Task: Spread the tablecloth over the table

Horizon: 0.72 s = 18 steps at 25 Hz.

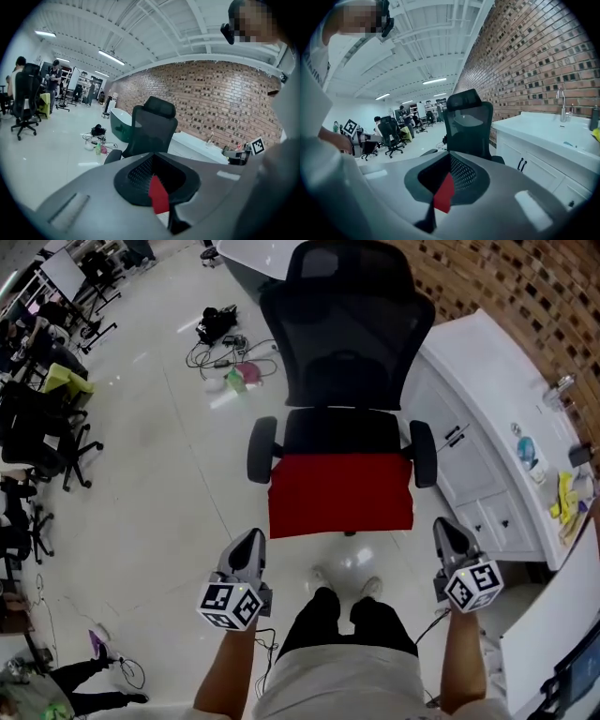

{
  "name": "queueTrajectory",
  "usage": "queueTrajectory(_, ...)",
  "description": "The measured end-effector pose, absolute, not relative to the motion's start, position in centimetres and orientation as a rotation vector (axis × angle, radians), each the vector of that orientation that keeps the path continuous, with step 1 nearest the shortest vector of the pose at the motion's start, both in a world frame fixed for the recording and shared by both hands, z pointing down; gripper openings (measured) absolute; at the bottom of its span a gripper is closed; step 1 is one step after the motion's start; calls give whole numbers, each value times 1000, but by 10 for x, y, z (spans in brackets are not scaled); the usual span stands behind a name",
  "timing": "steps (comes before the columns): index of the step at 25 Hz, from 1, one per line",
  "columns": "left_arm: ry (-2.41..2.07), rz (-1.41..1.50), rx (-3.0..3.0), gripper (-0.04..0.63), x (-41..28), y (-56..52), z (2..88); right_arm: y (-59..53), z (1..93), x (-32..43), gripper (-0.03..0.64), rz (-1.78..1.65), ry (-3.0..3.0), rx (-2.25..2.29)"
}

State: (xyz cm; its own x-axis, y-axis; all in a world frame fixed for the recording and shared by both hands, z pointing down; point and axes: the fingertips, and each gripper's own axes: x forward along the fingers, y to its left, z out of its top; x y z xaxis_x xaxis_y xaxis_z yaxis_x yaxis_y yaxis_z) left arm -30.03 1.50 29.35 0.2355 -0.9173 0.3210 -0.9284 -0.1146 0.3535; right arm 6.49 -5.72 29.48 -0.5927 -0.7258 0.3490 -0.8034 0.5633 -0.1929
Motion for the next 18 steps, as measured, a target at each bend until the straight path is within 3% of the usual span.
queueTrajectory(10,-1754,170,1926,5,-315,0,407,-88,415,94,8,645,-2468,1272)
queueTrajectory(18,-1768,326,1706,6,-335,19,580,-91,555,115,8,762,-2371,1194)
